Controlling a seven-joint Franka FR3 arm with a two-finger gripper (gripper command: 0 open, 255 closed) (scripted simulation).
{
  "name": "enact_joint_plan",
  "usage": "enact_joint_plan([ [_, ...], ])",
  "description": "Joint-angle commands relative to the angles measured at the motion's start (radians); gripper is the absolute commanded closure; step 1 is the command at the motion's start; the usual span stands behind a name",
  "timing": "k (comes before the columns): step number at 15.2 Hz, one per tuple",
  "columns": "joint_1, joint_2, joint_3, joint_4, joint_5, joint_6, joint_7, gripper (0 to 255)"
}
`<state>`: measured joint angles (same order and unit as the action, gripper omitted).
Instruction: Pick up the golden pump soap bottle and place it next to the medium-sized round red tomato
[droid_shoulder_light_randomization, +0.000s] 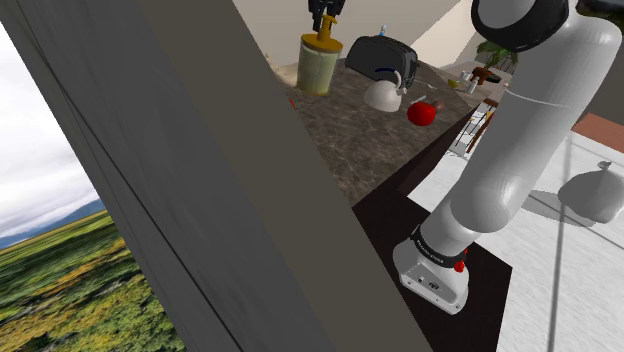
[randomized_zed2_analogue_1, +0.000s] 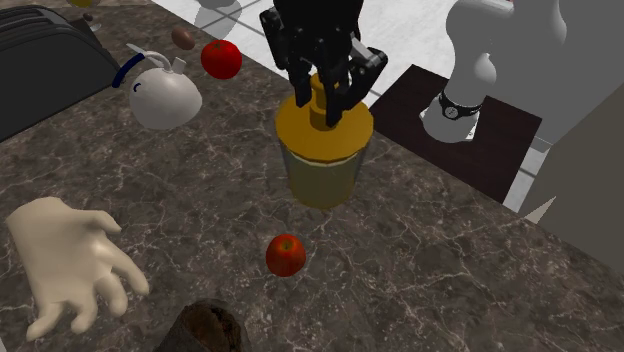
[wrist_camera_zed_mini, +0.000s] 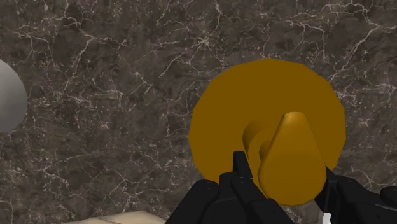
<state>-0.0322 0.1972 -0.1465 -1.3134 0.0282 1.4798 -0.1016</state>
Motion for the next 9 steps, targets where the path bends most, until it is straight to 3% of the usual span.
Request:
enact_joint_plan([
  [1,-0.001,0.009,0.0,0.041,0.001,-0.032,0.0,255],
  [9,-0.013,0.084,-0.003,0.264,0.014,-0.18,-0.005,255],
])
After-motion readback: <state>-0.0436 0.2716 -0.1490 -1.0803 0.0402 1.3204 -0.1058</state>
